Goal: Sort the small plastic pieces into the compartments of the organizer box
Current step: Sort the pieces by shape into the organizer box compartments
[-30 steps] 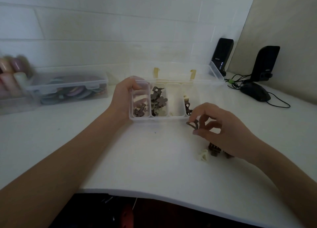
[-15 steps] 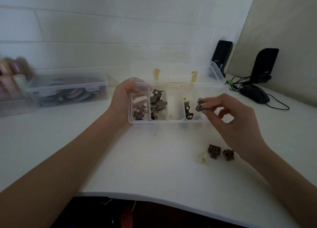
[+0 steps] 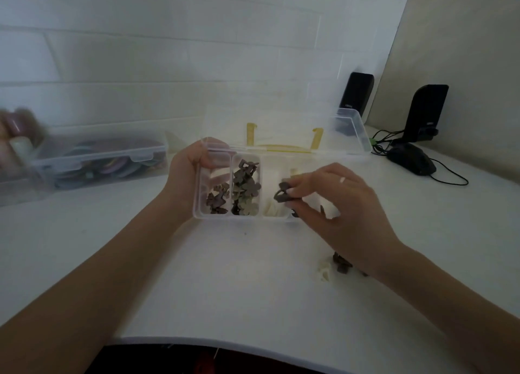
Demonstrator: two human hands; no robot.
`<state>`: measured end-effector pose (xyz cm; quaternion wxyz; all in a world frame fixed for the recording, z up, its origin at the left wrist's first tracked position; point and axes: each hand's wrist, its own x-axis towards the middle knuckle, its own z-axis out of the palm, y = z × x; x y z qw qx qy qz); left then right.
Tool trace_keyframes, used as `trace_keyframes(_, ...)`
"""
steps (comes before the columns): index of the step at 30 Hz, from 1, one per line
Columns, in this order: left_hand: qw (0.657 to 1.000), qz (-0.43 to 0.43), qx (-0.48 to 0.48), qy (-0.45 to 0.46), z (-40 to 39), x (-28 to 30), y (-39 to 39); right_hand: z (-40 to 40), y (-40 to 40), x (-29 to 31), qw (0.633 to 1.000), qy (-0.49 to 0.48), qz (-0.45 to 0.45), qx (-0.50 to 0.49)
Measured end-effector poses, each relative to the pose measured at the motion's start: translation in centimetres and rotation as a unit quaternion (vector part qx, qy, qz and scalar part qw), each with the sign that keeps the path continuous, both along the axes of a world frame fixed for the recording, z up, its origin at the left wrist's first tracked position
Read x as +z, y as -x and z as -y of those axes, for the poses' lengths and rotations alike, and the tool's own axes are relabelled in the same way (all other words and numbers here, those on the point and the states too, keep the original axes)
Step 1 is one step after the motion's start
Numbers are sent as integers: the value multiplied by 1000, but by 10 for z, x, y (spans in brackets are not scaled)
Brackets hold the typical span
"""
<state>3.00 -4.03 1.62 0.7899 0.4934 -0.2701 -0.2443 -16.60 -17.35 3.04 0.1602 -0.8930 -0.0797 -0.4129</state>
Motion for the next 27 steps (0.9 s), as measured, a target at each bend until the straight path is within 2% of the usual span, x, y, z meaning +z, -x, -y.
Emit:
trace_keyframes(4,1000,1,-4,1,0,1,0,6,-18,2,988,143,-22,-53)
trace_keyframes(6,1000,-6,-5,2,0,1,0,5,-24,-5,979,185,-39,-77)
trace_keyframes(8,1000,2,-2,-1,0,0,1,4,-23,-8,982,164,-58,-75)
trace_keyframes(13,1000,3,3,-7,0,1,1,21,4,15,996,1,-87,-15)
trace_keyframes(15,1000,0,6,-6,0,2,2,27,15,25,985,-72,-153,17)
trace_keyframes(17,1000,-3,2,-4,1,2,3,31,21,32,952,-123,-274,59)
trace_keyframes(20,1000,-9,-6,0,1,3,4,32,24,36,899,-106,-421,63)
trace_keyframes(27,999,-30,-5,8,1,6,8,20,26,35,865,2,-501,-35)
